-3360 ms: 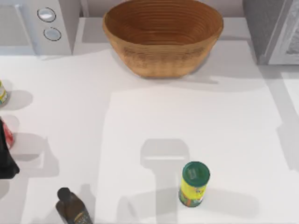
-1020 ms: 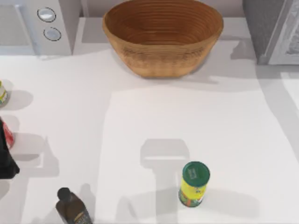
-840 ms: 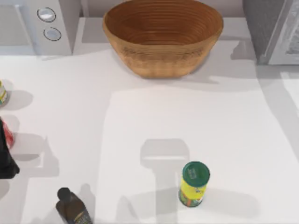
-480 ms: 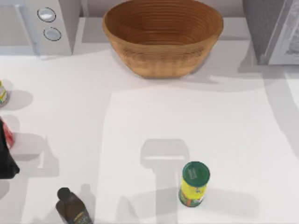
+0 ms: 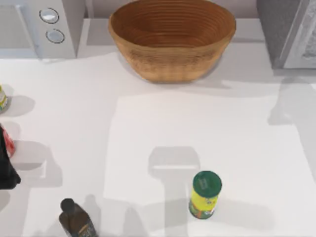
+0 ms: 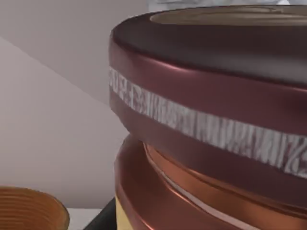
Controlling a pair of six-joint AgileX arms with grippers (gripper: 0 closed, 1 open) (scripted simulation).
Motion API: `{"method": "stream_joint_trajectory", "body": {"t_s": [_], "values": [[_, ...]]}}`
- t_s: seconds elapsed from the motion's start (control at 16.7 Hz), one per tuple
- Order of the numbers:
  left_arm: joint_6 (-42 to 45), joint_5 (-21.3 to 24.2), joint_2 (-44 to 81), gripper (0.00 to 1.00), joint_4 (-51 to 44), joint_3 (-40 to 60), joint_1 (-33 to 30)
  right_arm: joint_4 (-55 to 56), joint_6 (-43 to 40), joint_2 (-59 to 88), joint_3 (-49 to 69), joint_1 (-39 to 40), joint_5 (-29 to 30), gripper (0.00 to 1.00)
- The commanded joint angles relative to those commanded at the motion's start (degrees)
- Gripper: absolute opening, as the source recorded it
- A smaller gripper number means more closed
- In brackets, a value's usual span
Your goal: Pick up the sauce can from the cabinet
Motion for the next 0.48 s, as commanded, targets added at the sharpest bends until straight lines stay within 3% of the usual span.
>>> {"method": "stream_joint_trajectory", "body": {"t_s": [0.24, 0.48], "values": [[0.0, 0.0, 0.0, 1.0, 0.0, 0.0, 0.0, 7.9, -0.2, -16.5, -26.7, -1.9, -2.2, 0.0], [0.0, 0.0, 0.0, 1.0, 0.0, 0.0, 0.0, 14.8, -0.4, -30.6, -45.6, -3.5, -4.0, 0.0]]}}
